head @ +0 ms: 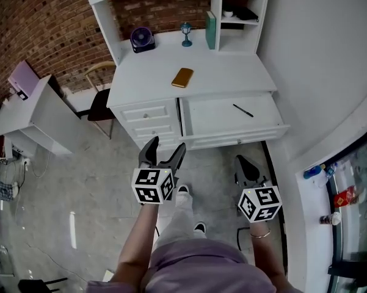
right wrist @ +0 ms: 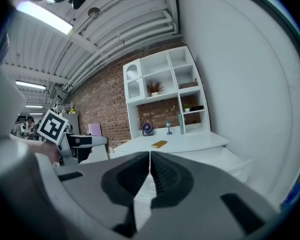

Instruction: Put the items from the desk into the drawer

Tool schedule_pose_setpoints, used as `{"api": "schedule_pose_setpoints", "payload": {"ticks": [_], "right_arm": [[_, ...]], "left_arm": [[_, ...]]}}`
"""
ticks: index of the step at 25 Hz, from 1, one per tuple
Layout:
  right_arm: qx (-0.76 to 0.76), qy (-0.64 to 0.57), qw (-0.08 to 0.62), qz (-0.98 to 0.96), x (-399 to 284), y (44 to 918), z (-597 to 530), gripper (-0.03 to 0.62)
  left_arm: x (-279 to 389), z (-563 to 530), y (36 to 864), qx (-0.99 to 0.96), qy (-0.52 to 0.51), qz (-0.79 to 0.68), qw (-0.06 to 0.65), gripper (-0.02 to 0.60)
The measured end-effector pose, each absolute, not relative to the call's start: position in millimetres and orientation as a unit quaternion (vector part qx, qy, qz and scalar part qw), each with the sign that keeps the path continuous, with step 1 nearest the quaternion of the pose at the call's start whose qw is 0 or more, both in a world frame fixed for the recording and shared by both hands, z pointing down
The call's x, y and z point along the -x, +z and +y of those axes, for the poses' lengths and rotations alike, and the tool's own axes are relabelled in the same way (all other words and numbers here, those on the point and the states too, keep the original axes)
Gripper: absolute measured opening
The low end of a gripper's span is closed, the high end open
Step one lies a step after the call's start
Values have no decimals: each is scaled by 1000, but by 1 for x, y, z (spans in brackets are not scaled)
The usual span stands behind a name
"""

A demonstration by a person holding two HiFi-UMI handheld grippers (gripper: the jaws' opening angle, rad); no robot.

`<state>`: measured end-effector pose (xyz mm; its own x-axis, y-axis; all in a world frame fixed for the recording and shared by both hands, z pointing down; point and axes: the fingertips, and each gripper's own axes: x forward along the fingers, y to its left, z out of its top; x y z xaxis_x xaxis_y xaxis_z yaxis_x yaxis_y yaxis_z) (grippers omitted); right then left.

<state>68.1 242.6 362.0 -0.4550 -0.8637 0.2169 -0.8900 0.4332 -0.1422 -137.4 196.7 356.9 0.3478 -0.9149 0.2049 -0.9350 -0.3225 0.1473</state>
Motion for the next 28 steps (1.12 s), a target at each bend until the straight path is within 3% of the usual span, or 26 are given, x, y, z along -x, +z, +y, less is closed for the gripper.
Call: {"api": "schedule_pose_setpoints", "payload": {"ticks": [10,28], "right_arm": [[-527,130,63,-837,-66,372,188,5],[-557,133,61,-818,-23,364,12,6]], "left_arm": [[150,115,366,-813,38,-570,114,410],[183,-83,379,-838,65,-529,114,413]]}}
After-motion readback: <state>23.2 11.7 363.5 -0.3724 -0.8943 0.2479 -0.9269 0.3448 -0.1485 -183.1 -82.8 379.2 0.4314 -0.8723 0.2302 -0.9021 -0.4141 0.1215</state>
